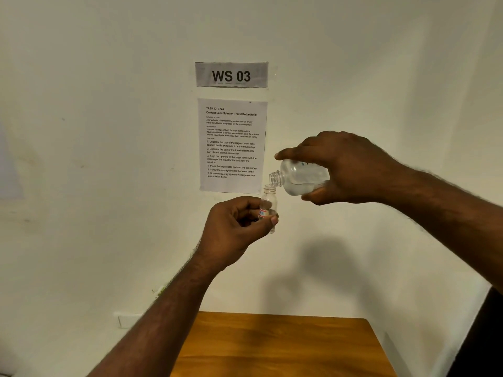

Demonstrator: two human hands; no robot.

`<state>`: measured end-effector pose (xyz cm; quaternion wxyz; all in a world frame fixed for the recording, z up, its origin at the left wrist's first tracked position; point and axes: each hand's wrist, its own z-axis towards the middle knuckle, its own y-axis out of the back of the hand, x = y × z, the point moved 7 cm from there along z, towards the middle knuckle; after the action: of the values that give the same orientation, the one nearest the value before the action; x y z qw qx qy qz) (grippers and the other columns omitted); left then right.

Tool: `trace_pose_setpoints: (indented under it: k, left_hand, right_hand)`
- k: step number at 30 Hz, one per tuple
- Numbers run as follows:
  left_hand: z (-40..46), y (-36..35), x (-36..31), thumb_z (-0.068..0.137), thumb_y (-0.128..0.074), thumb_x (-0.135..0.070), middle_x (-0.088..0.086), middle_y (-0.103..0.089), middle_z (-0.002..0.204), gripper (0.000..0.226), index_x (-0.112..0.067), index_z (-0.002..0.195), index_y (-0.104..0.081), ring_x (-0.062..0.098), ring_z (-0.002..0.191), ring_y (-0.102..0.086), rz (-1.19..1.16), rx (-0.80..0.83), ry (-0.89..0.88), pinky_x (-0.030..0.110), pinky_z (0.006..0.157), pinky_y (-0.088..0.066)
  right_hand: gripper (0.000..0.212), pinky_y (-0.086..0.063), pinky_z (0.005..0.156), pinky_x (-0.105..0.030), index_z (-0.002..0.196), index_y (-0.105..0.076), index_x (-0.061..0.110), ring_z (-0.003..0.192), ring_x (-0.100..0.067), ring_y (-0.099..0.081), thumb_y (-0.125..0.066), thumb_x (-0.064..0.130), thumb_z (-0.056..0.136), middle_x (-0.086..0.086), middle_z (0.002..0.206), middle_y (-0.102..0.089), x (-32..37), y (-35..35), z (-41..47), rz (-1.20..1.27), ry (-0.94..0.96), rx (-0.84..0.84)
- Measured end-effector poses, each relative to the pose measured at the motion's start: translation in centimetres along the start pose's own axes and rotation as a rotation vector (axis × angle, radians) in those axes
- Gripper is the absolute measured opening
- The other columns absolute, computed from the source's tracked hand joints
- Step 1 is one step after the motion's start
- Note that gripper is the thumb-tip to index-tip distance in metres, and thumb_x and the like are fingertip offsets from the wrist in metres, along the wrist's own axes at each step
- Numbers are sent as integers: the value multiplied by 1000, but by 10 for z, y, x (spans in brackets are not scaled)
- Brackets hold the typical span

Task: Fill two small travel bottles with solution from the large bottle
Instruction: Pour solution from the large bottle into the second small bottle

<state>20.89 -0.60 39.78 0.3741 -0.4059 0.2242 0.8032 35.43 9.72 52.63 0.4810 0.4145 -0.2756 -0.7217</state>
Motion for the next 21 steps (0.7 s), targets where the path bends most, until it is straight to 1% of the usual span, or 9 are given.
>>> trace_pose_setpoints:
  k: [2,4,9,11,14,18,21]
  left_hand:
    - [0,0,0,83,-82,-5,12,-81,88,23,-5,106,-77,28,82,-79,6,1,1,42,82,-64]
    - [0,-1,-2,84,-82,-4,13,-81,89,23,-3,106,-77,28,82,-79,2,6,0,40,82,-64]
    - [-1,-2,-3,82,-83,-8,16,-81,92,23,-8,104,-78,37,89,-78,-26,13,-8,48,85,-65]
    - [-1,-3,-3,82,-83,-9,15,-81,92,23,-11,104,-78,35,89,-79,-22,16,-10,48,85,-65]
    - [-2,-2,-4,83,-82,-5,13,-81,91,23,-8,106,-78,33,86,-79,-2,11,-7,47,85,-65]
    - [-1,-3,-3,85,-80,-4,15,-81,93,24,-5,108,-77,35,89,-79,-11,24,-9,50,87,-64]
    - [-1,-3,-3,85,-80,-4,15,-81,93,23,-6,108,-77,34,90,-79,-16,27,-10,50,87,-64]
  right_hand:
    - [80,-52,76,-39,142,-46,45,95,-19,-59,-79,45,69,14,116,-65,-1,-1,0,2,0,4]
    - [80,-52,76,-39,142,-46,45,94,-19,-59,-78,46,69,15,115,-65,-1,-2,0,-1,1,8]
    - [79,-52,76,-38,142,-46,46,94,-19,-59,-77,46,69,15,116,-65,-2,-2,0,-3,-1,11]
    - [80,-52,76,-39,142,-46,46,95,-19,-59,-78,45,69,15,116,-65,-1,-1,0,-3,-5,13]
    - [80,-52,76,-39,142,-46,46,96,-20,-59,-79,46,69,15,116,-65,-1,-1,0,-5,-4,17]
    - [80,-52,76,-40,142,-45,46,95,-19,-59,-77,48,69,15,117,-65,-2,-2,0,-5,-3,21]
    - [80,-52,77,-39,142,-45,46,97,-18,-59,-79,47,69,15,118,-65,-2,-1,0,0,-7,21]
